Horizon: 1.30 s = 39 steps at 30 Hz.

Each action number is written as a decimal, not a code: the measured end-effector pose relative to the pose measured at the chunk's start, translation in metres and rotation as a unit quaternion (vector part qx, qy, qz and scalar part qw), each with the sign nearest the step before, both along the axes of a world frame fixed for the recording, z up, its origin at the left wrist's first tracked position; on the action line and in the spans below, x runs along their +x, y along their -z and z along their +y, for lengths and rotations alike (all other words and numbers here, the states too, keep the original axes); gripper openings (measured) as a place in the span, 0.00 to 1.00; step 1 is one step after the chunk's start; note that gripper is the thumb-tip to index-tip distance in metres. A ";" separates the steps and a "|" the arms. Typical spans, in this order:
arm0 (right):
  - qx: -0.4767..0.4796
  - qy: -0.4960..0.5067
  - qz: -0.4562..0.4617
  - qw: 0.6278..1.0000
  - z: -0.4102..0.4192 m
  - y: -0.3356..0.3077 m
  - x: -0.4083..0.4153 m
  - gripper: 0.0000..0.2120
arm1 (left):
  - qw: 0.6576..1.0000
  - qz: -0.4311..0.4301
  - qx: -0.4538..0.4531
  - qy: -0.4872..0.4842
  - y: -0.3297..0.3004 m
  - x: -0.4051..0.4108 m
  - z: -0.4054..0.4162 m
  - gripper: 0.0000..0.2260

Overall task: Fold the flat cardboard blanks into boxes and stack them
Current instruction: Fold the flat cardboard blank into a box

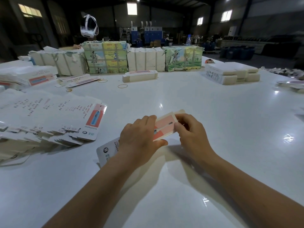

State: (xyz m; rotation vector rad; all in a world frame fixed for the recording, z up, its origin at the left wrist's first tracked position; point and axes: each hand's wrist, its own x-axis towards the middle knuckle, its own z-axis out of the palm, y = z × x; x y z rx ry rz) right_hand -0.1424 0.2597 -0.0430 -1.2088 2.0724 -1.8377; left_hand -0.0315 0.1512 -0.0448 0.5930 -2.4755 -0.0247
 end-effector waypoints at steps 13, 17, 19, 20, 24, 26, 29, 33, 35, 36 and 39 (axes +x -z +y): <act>-0.065 -0.011 -0.226 0.972 0.001 -0.008 -0.011 0.34 | 0.998 0.046 -0.050 -0.011 -0.003 -0.003 0.013 0.28; -0.049 -0.042 -0.185 0.981 0.002 -0.004 -0.007 0.06 | 0.998 0.038 -0.055 -0.001 -0.003 -0.004 0.014 0.29; 0.006 0.033 0.039 0.999 0.002 0.001 0.000 0.10 | 0.998 0.026 -0.064 -0.005 -0.005 -0.005 0.016 0.28; 0.035 0.057 0.125 0.990 0.001 0.003 0.005 0.13 | 0.997 0.024 -0.074 -0.008 -0.006 -0.006 0.017 0.27; 0.060 0.050 0.102 0.992 -0.004 0.009 0.013 0.17 | 0.993 0.049 -0.104 -0.017 -0.004 -0.004 0.014 0.25; -0.008 -0.012 -0.089 0.996 -0.004 0.002 0.010 0.15 | 0.994 0.039 -0.100 -0.022 -0.003 -0.002 0.012 0.27; -0.077 -0.056 -0.208 0.973 -0.002 -0.005 0.004 0.16 | 0.995 0.037 -0.087 -0.017 -0.005 0.000 0.012 0.28; -0.094 -0.063 -0.202 0.973 0.000 -0.005 0.001 0.17 | 0.995 0.062 -0.083 -0.002 -0.004 -0.001 0.012 0.29; -0.102 -0.069 -0.197 0.973 0.000 -0.006 0.002 0.15 | 0.993 0.070 -0.096 -0.004 -0.003 0.000 0.011 0.29; -0.102 -0.070 -0.184 0.975 0.000 -0.006 0.003 0.16 | 0.992 0.073 -0.105 -0.006 -0.003 -0.001 0.011 0.29; -0.075 -0.052 -0.121 0.988 0.001 -0.005 0.005 0.21 | 0.989 0.075 -0.125 -0.006 -0.002 -0.002 0.011 0.30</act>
